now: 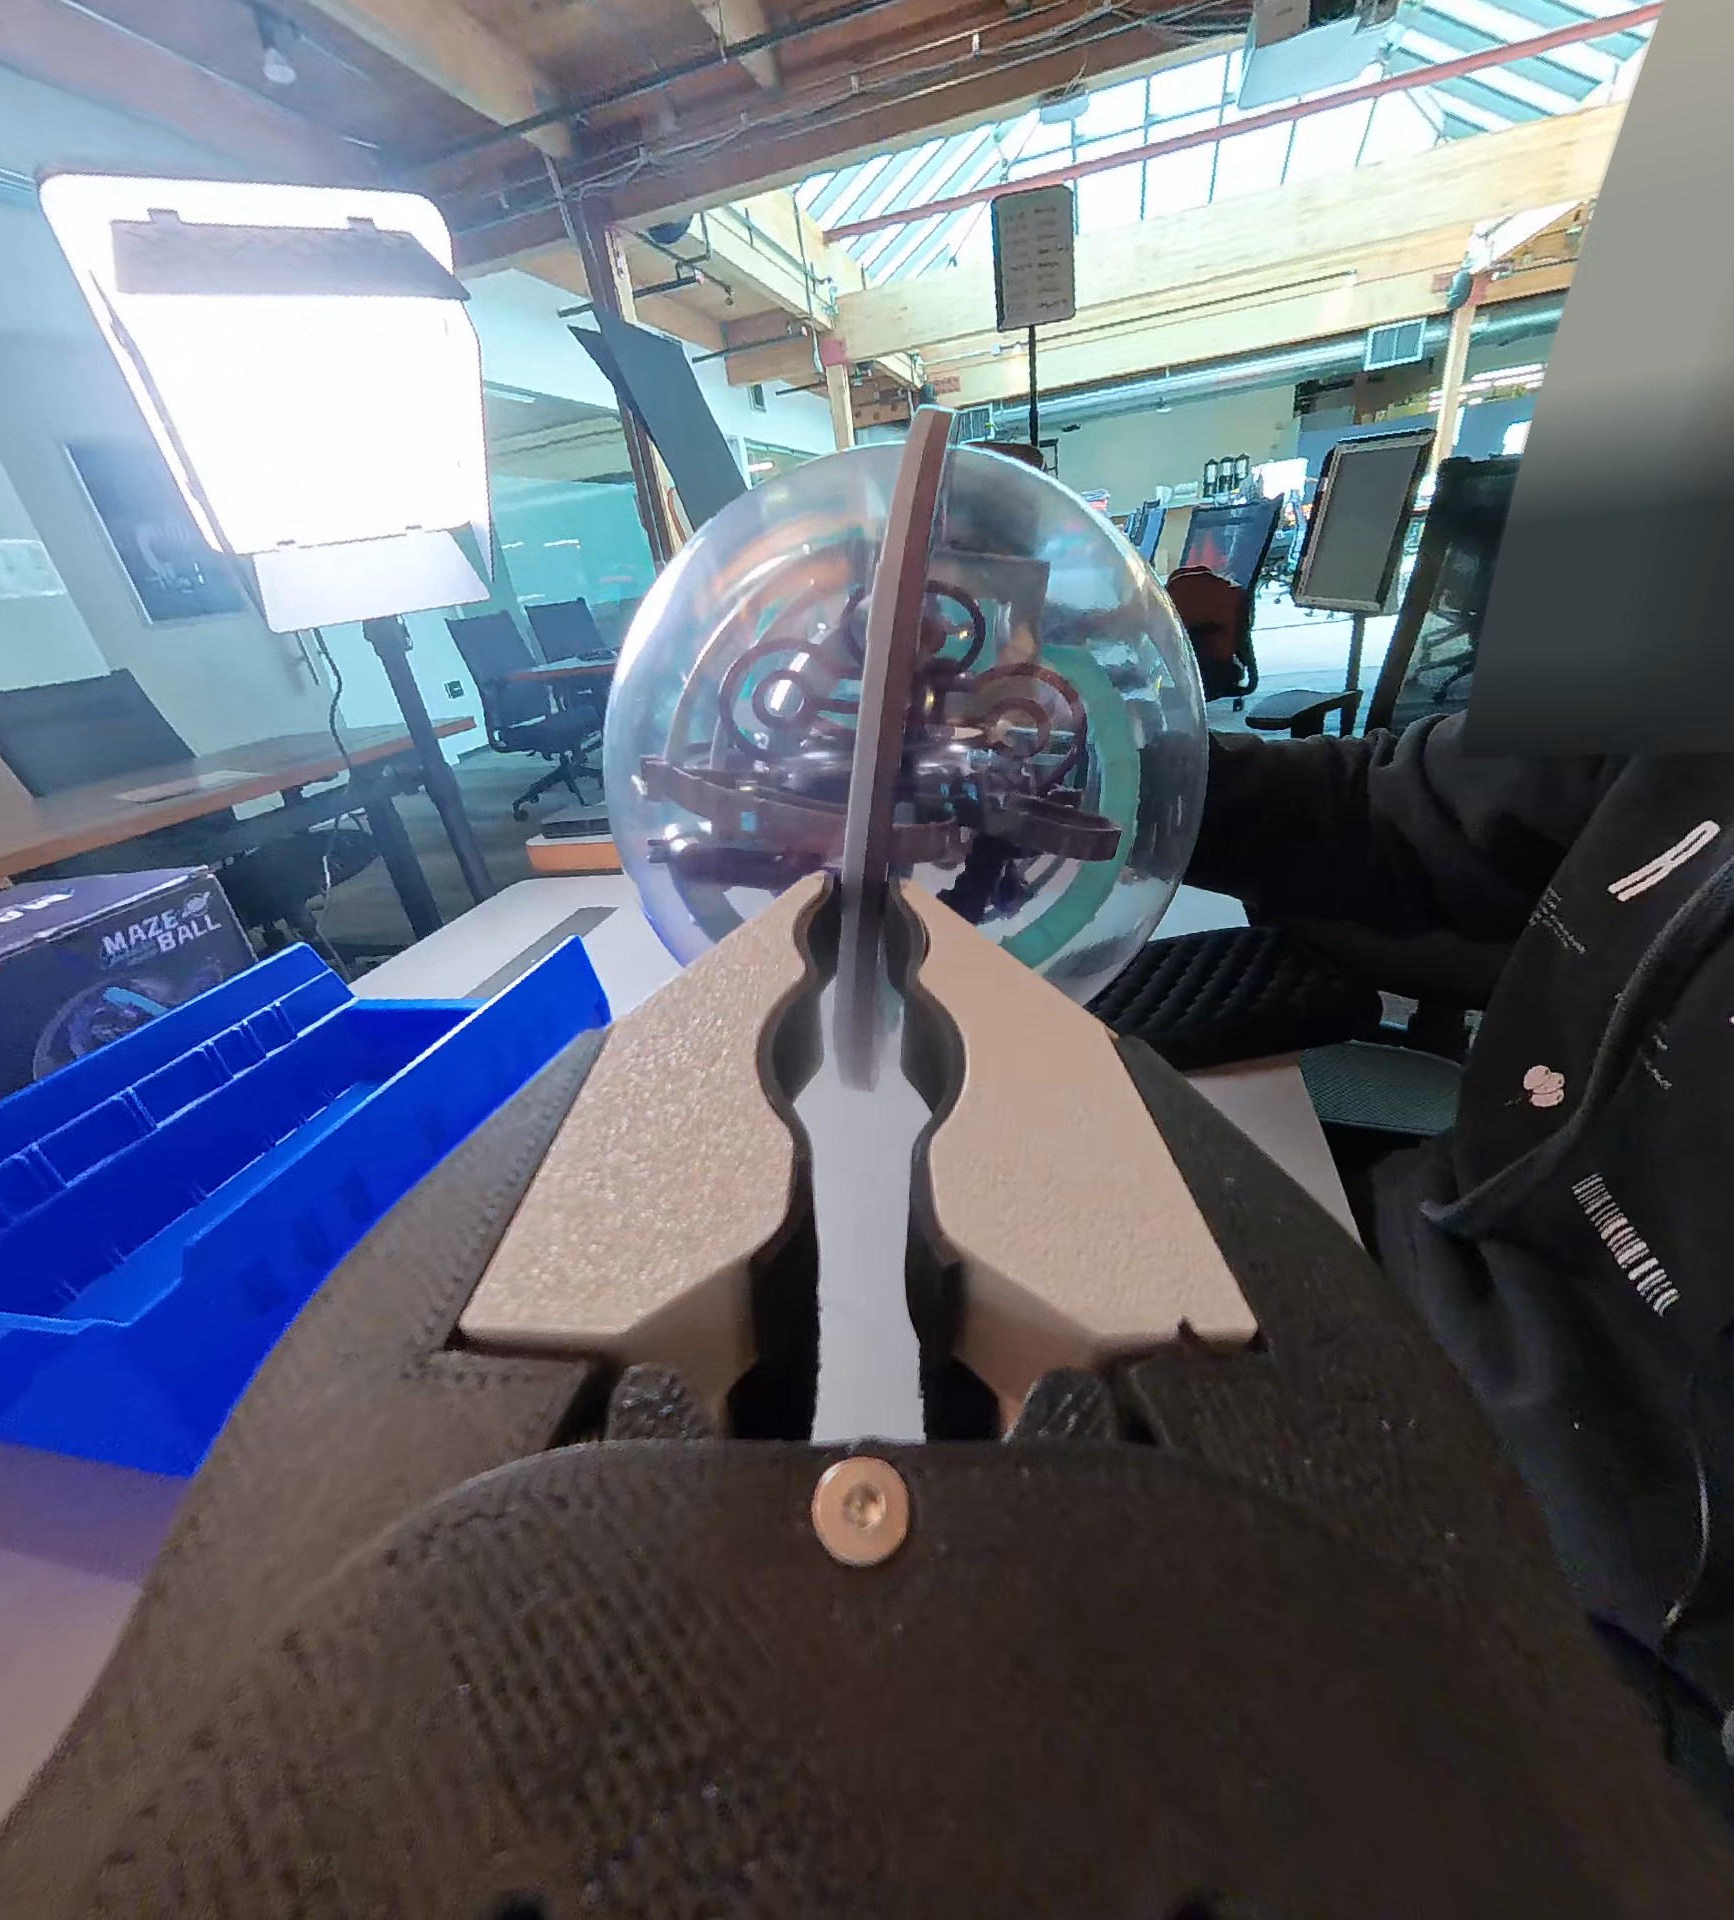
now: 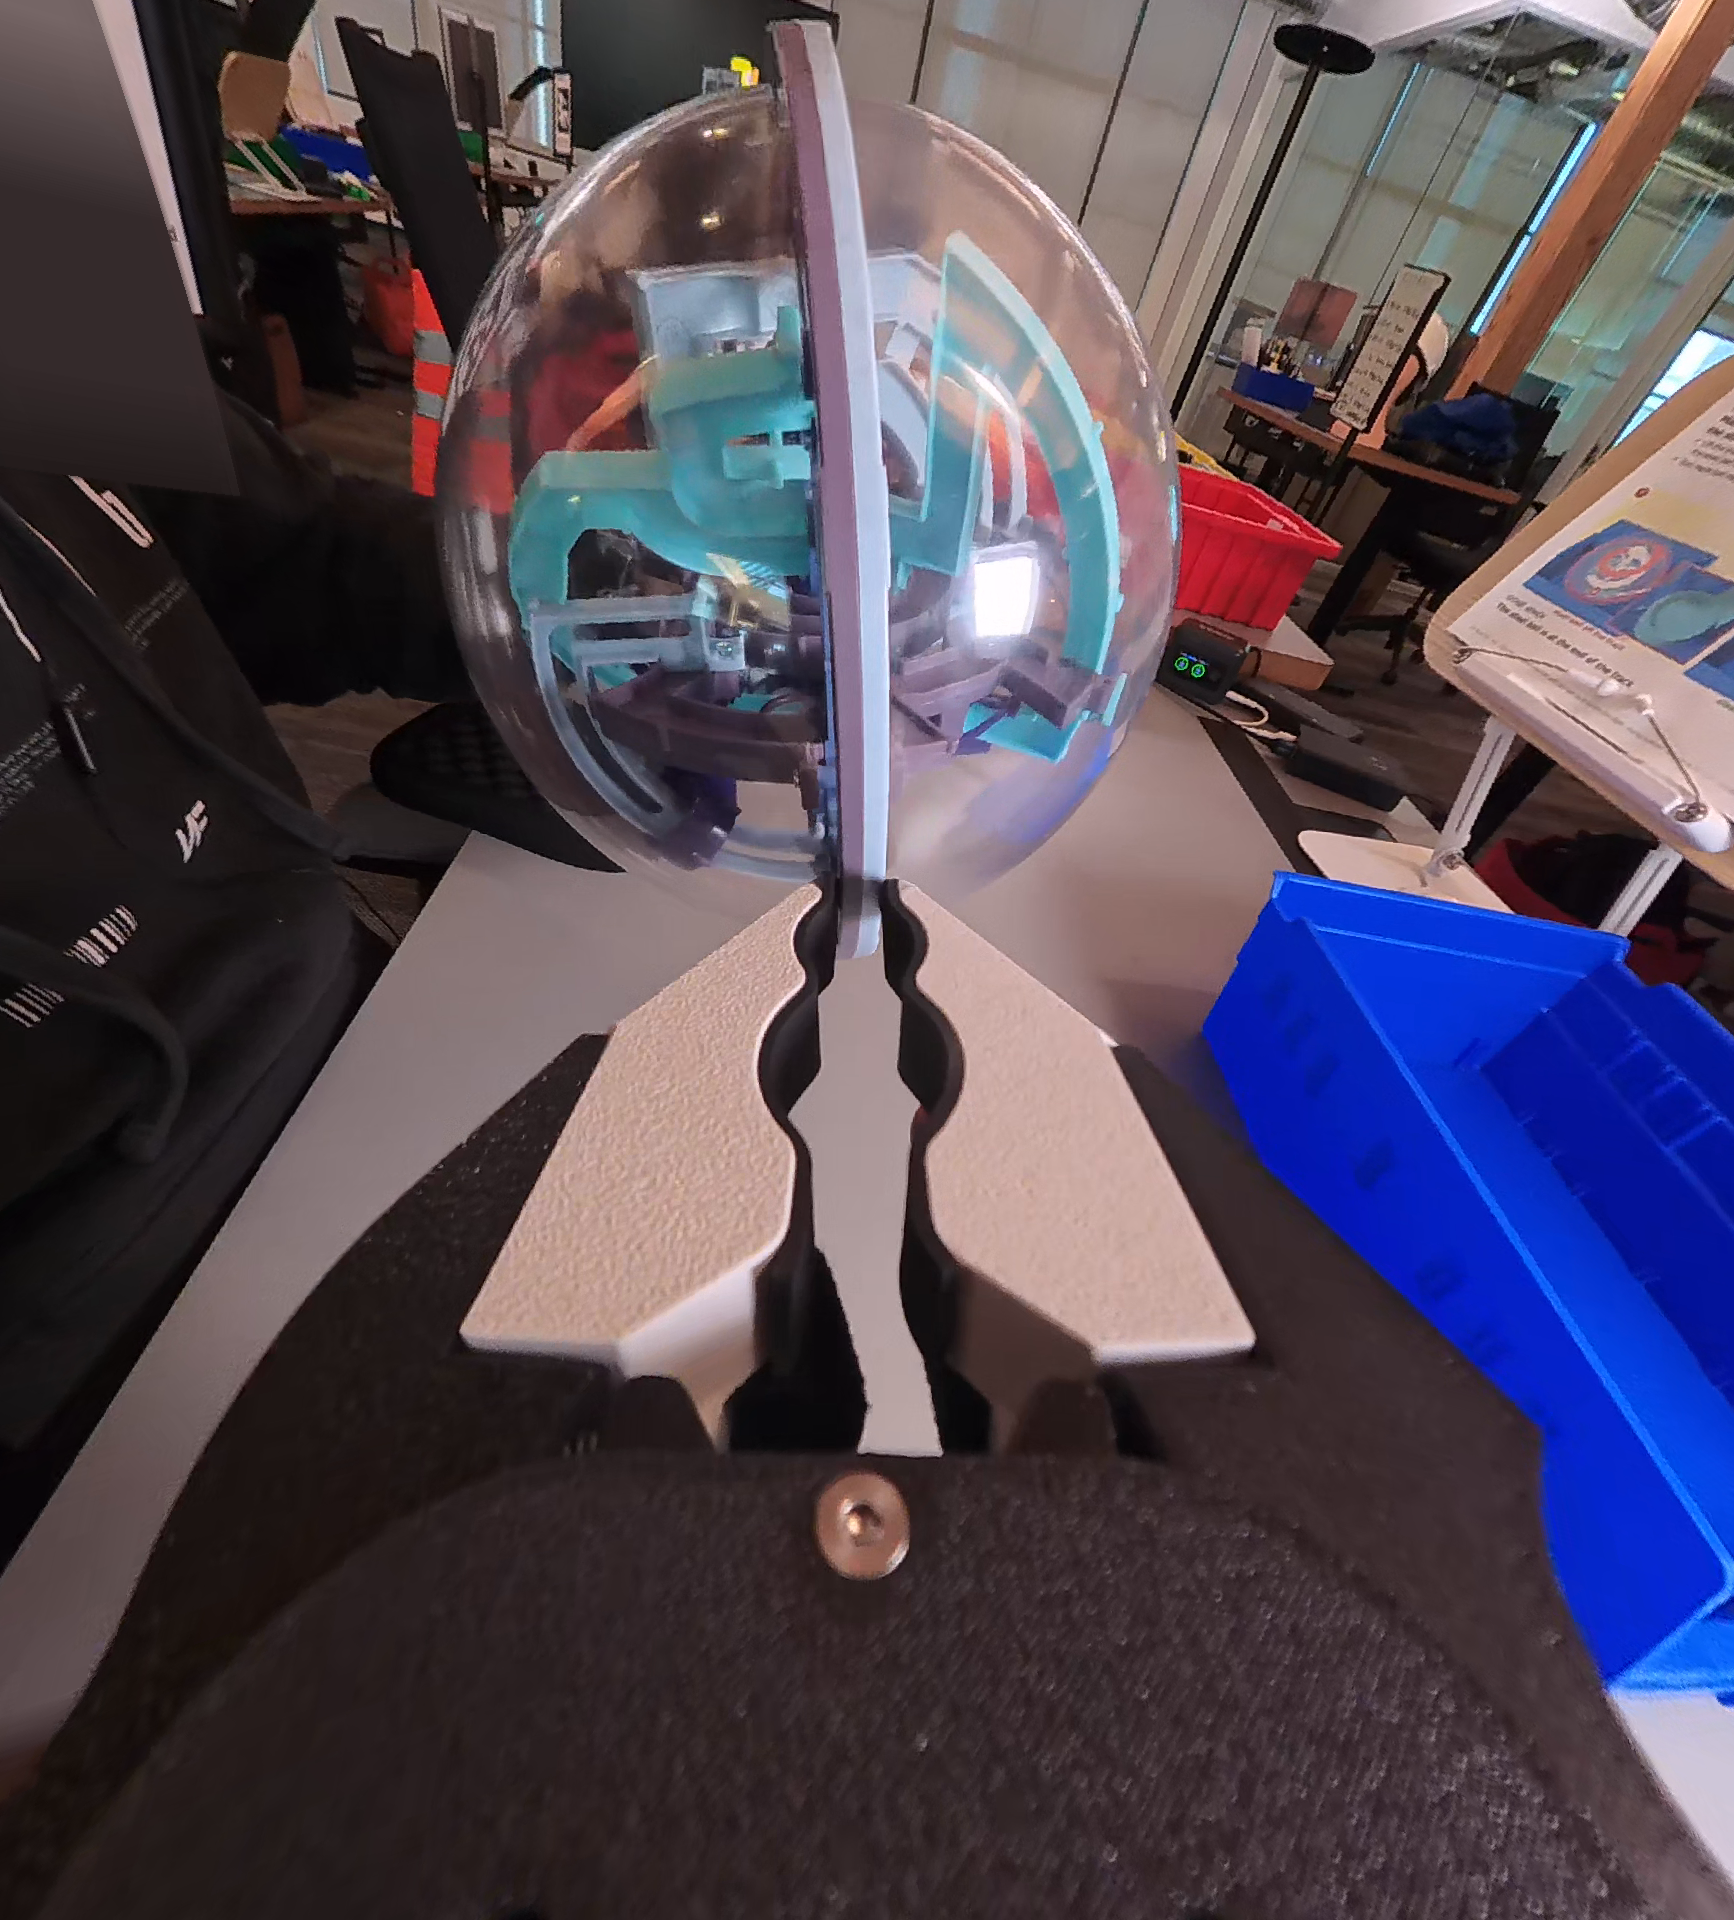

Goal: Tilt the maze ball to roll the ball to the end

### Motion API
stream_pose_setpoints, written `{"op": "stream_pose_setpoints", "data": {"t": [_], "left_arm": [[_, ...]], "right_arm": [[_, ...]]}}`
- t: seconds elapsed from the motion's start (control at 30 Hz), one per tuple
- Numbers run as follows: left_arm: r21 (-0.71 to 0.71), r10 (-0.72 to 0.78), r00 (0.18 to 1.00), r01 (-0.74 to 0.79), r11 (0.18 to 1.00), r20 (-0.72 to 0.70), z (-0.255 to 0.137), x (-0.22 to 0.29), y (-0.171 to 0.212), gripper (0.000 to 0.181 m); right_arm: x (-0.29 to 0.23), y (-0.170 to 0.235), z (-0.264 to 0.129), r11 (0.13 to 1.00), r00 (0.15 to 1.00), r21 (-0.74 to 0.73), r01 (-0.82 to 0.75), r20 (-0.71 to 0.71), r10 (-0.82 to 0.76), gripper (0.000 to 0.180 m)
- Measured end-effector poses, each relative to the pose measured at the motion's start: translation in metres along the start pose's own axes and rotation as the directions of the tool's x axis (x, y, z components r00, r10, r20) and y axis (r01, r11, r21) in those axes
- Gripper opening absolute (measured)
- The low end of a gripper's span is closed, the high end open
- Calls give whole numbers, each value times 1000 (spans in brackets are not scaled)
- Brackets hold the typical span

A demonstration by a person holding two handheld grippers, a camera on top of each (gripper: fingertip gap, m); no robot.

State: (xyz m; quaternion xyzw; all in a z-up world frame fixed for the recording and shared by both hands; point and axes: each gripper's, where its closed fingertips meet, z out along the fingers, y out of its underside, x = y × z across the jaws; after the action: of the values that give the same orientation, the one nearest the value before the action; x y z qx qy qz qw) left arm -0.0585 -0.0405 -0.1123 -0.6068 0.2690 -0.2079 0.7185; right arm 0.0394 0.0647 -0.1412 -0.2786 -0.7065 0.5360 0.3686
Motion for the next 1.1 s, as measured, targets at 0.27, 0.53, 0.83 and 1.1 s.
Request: {"op": "stream_pose_setpoints", "data": {"t": [0.27,0.53,0.83,1.1], "left_arm": [[8,70,997,-70,997,8,0,3,1,7],[22,103,995,-103,994,6,1,6,-4,7],[15,157,988,-157,987,1,1,11,-4,7],[29,155,987,-156,987,27,-2,2,-2,7]], "right_arm": [[4,8,3,998,998,-36,60,-25,-61,6],[6,17,8,997,996,-35,76,-34,-77,6],[11,16,8,995,992,-13,100,-70,-101,6],[17,-8,2,983,978,-27,180,-104,-182,6]]}}
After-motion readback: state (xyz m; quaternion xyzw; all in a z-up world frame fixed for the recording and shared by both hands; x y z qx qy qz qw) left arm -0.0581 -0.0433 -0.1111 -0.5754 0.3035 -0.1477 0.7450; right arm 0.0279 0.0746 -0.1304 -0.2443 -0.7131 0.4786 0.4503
